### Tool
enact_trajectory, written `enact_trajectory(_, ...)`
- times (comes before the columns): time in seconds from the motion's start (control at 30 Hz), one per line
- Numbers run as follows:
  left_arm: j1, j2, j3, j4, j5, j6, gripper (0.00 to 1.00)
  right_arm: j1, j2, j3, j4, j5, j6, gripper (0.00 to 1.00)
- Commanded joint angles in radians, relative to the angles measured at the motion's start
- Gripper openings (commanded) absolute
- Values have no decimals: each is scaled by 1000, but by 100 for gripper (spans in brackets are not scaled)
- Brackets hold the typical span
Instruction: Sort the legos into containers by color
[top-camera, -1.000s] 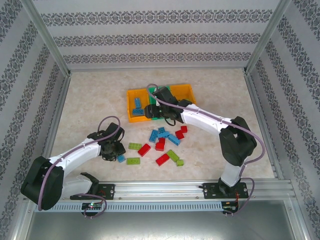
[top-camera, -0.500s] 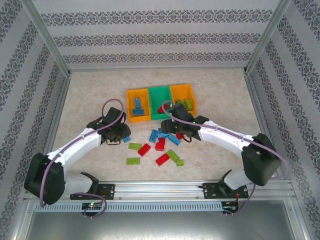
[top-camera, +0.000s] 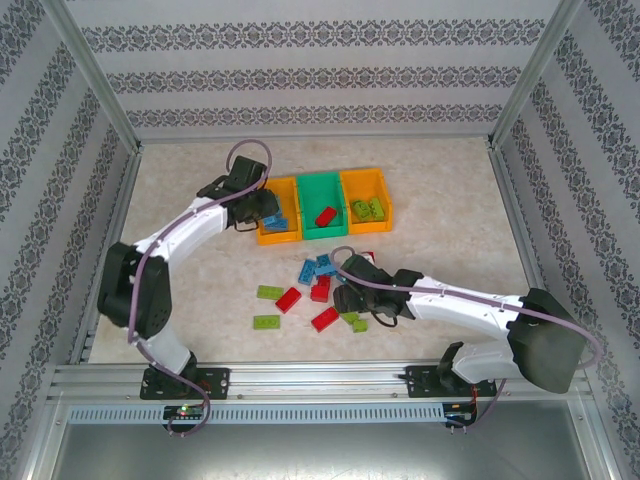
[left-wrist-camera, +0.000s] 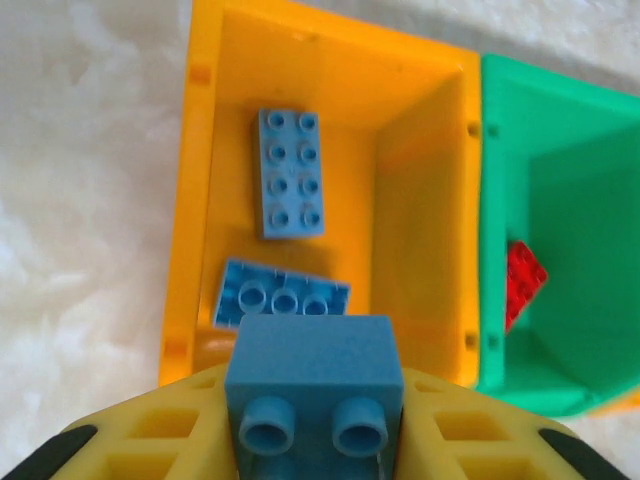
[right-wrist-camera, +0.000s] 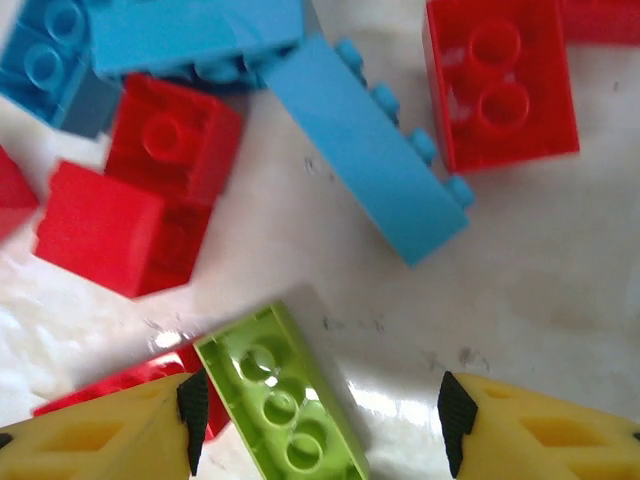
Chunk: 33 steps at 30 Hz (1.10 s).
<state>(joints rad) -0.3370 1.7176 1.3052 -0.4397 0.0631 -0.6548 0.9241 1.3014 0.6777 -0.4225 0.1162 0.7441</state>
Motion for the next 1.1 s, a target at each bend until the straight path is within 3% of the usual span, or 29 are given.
enact_trajectory(0.0, 14, 78, 78, 28, 22, 53, 36, 29, -27, -26, -11, 33, 75, 66)
enact_trajectory(0.33, 15, 184, 181, 31, 21, 62, 44, 77, -43, -52, -48, -2, 105, 66)
enact_trajectory(0.93, 14, 109, 76, 99, 29, 42, 94, 150, 4, -41, -144, 12, 199, 61)
enact_trajectory(1.07, 14, 98, 62, 105, 29, 37, 100, 152, 8, -37, -156, 18, 208, 58)
